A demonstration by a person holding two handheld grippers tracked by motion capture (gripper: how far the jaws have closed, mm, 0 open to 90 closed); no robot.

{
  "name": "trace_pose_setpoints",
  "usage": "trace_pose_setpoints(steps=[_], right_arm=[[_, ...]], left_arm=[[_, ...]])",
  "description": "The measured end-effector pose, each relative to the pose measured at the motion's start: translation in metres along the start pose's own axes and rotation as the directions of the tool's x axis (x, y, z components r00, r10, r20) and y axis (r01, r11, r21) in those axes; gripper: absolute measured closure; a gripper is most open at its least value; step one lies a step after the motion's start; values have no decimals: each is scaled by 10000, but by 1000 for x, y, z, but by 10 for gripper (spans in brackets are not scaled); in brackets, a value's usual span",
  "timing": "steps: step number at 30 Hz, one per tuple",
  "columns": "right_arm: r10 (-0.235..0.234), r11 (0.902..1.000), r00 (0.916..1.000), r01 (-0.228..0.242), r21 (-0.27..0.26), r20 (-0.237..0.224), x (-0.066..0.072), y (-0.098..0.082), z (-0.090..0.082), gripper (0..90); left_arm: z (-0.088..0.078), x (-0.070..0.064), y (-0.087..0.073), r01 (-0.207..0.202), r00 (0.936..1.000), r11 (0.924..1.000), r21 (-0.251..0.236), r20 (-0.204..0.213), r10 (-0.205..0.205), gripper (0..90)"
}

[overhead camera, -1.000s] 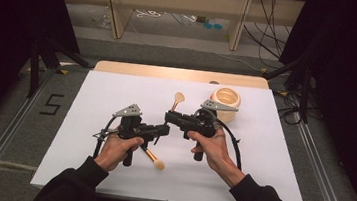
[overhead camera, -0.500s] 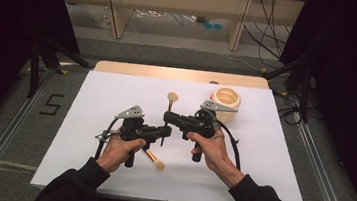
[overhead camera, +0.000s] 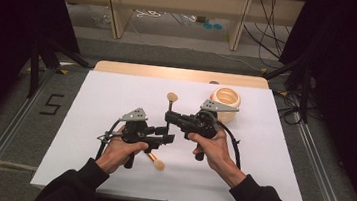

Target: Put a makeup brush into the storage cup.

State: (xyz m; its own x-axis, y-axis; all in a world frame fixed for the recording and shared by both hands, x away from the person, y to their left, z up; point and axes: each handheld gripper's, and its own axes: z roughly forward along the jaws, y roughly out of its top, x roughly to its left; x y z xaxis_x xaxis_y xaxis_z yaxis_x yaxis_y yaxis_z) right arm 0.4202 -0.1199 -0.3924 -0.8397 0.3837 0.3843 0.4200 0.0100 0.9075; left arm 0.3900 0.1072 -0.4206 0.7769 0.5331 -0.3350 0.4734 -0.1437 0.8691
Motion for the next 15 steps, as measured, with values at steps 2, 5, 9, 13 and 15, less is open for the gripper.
trace_pose_setpoints(steps=[2, 5, 9, 13, 15], right_arm=[[-190, 9998, 9997, 190, -22, 128, -1, 1, -1, 834], [-354, 9994, 9991, 354, 20, 248, -2, 5, -5, 833], [-688, 9976, 9956, 688, 30, 637, -7, 12, -14, 833], [-1084, 9938, 9884, 1105, -147, 1061, -15, 20, -24, 833], [-1155, 9928, 9850, 1186, -170, 1278, -20, 26, -32, 833]], left_arm=[[-1, 0, 0, 41, 10000, 10000, 73, -36, -41, 460], [-5, 0, 0, -139, 9997, 9998, 108, -211, 141, 389], [-11, -2, -1, -499, 9975, 9987, 143, -485, 506, 328], [-17, -5, -6, -824, 9947, 9960, 348, -594, 844, 305], [-20, -6, -9, -882, 9942, 9951, 440, -584, 907, 293]])
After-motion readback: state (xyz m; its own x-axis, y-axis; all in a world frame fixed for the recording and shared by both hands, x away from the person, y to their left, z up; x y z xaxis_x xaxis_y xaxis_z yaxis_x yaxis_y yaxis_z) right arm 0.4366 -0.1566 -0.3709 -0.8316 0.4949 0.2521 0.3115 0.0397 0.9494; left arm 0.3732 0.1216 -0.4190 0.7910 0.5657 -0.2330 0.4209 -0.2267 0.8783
